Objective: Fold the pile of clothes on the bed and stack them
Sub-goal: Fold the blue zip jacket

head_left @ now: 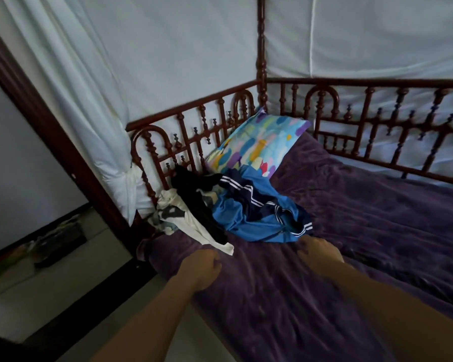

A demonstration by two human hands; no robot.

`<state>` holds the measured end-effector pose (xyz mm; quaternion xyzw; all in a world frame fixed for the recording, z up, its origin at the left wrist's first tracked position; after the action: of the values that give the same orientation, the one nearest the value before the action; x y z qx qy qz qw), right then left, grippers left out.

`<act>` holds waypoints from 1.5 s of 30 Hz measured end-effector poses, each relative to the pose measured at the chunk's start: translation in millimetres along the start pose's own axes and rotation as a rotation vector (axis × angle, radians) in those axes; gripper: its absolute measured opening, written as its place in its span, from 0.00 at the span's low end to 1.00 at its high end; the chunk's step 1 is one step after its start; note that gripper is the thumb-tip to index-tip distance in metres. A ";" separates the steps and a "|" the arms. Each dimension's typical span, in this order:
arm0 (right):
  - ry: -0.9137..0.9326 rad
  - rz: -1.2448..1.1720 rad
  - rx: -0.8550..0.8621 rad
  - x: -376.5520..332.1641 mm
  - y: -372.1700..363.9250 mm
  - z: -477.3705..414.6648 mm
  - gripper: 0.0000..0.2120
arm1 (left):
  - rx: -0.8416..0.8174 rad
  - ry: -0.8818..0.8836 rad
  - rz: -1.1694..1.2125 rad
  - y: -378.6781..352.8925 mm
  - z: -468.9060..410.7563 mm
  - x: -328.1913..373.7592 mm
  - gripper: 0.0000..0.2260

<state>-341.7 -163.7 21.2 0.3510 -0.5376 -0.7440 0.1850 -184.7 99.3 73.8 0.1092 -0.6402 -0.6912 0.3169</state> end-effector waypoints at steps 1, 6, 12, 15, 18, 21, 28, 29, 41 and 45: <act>-0.021 0.001 -0.016 0.6 -3.2 -11.1 0.16 | -0.025 -0.015 -0.010 1.8 -14.3 -3.5 0.14; -0.142 -0.041 -0.034 4.5 -15.6 -76.7 0.15 | -0.019 -0.063 0.040 14.0 -101.9 -27.8 0.12; -0.272 -0.046 -0.101 13.2 -36.3 -121.5 0.13 | -0.172 -0.150 0.109 -19.3 -183.6 -46.7 0.12; -0.381 -0.094 -0.114 22.6 -47.0 -142.5 0.14 | -0.266 -0.216 0.128 -39.9 -231.9 -59.6 0.12; -0.486 -0.089 -0.135 29.6 -64.9 -160.9 0.20 | -0.342 -0.262 0.155 -60.0 -282.0 -75.0 0.11; -0.584 -0.036 -0.184 33.4 -91.1 -181.0 0.21 | -0.406 -0.317 0.139 -82.7 -332.2 -90.2 0.11; -0.665 -0.157 -0.132 27.2 -142.3 -244.5 0.20 | -0.510 -0.432 0.058 -146.8 -438.1 -86.1 0.11; -0.680 -0.158 -0.105 32.8 -147.0 -254.4 0.18 | -0.500 -0.447 0.054 -155.4 -452.3 -79.6 0.11; -0.829 -0.243 -0.020 126.9 -244.1 -361.0 0.29 | -0.154 -0.669 -0.097 -264.2 -600.1 12.8 0.29; -0.819 -0.285 -0.005 112.0 -260.1 -332.2 0.27 | -0.196 -0.593 -0.254 -286.0 -587.2 0.7 0.19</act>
<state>-152.2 -367.5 -315.2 0.0971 -0.5112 -0.8412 -0.1473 56.4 -386.0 -290.9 -0.0487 -0.6161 -0.7852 0.0372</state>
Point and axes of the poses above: each hand's wrist, its own z-axis away from the middle knuckle, its own y-axis out of the back of the hand, x = y × z, the point moved 7 cm from there along -z, towards the middle knuckle, and after that the axes turned 8 degrees about -y, right-handed, at the moved point
